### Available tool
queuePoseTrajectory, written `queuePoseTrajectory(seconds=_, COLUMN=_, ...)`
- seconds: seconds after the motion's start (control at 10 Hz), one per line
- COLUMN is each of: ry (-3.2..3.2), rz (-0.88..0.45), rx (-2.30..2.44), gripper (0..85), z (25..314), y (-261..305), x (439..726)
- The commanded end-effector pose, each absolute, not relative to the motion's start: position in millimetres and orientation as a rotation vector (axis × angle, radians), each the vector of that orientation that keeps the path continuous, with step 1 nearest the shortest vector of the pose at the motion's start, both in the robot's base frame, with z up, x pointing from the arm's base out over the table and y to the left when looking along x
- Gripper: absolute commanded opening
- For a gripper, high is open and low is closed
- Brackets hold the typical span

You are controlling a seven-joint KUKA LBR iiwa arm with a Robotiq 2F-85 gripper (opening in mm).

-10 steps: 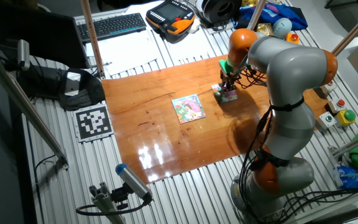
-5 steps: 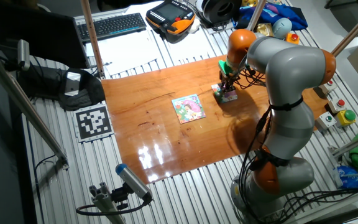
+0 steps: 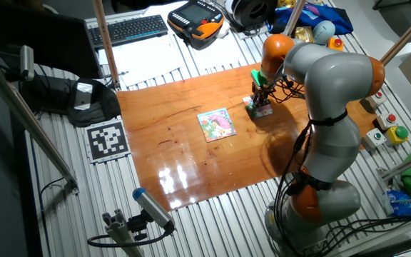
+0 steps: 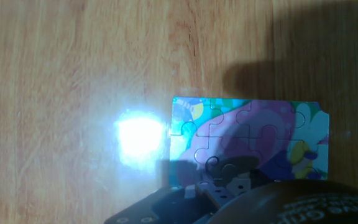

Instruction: Assemble one piece of a puzzle

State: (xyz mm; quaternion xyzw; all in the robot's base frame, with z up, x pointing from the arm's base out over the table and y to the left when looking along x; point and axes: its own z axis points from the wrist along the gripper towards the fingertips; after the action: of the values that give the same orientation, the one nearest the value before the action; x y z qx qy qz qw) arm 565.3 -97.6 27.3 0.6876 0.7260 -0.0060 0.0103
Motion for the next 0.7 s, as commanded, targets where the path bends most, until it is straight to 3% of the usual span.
queuePoseTrajectory(seconds=0.0, ry=2.265, rz=-0.021, rx=2.149, gripper=0.0, z=27.2, y=-97.8, x=565.1)
queuePoseTrajectory(seconds=0.6, ry=2.239, rz=-0.017, rx=2.170, gripper=0.0, z=26.6, y=-98.5, x=564.5)
